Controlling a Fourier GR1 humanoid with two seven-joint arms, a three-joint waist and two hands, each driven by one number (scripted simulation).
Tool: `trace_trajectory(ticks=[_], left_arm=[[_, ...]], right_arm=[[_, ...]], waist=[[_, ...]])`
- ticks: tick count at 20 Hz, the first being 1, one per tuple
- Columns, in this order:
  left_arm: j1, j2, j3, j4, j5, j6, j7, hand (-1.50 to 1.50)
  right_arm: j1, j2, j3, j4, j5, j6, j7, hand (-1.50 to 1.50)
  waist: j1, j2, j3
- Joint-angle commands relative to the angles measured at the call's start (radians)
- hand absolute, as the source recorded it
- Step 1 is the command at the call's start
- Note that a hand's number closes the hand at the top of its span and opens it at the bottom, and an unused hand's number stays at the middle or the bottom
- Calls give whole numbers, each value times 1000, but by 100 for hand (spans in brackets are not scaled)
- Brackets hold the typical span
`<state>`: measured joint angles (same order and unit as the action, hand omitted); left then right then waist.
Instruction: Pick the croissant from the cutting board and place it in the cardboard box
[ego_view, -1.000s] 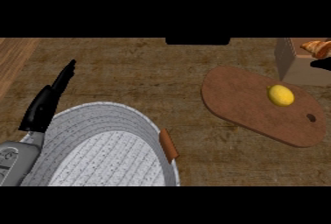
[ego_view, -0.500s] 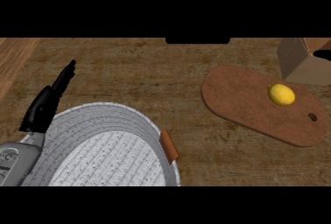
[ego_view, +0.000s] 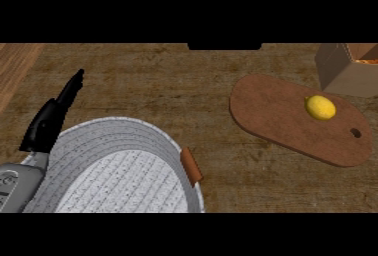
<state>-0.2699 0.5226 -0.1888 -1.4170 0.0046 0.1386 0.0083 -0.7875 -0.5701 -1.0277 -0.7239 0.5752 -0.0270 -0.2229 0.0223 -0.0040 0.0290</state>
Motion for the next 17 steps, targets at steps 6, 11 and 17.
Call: trace_trajectory(ticks=[6, 11, 17], left_arm=[[69, -100, -63, 63, 6, 12, -3, 0], [128, -56, -39, 31, 30, -20, -23, 0], [87, -99, -66, 28, 1, 19, 13, 0]], right_arm=[[84, -156, -112, 136, -101, 10, -176, -150], [166, -175, -137, 207, -126, 20, -258, -150], [212, -250, -128, 293, -127, 76, -340, -150]], waist=[[-6, 24, -24], [7, 17, -25], [7, 22, -23]])
